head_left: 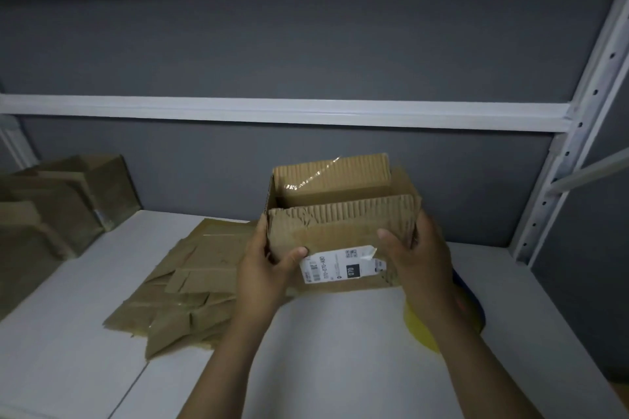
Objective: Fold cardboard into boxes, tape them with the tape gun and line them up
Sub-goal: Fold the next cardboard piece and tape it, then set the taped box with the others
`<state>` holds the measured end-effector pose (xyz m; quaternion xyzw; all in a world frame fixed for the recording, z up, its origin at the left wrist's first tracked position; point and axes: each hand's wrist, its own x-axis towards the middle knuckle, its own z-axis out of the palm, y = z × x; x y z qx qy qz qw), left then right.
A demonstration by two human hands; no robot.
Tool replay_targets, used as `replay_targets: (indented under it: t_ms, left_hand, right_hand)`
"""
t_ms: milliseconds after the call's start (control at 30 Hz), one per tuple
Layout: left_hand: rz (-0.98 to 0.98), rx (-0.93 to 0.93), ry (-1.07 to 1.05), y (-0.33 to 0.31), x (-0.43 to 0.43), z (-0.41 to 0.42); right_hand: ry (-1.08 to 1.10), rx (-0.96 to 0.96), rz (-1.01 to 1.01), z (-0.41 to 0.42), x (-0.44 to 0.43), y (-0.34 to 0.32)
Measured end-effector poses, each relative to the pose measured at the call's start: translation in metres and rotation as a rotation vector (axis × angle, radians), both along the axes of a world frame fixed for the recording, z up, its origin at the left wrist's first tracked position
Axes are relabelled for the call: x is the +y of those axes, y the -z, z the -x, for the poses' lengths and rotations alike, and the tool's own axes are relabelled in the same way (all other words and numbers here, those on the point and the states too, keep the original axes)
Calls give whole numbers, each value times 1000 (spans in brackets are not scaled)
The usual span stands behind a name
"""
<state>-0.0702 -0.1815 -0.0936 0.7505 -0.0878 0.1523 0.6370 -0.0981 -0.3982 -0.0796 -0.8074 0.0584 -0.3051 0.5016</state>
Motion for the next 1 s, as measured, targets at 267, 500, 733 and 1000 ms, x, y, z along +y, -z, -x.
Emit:
replay_targets:
  t_ms: [267,500,733,1000]
  left_hand:
    - [22,-88,-2,-35,76,-17]
    - [-197,-61,-111,-40,217,-41]
    - [-140,100,-51,-33,333,-62]
    - [-240,98,-46,-4,413,-104]
  right_hand:
    - [19,-110,-1,-13,82,-34]
    - [-93,-78,-158,-38,213,-44]
    - [-301,44,-208,-80,308,-37]
    - [-494,222,-199,-182,375,-13]
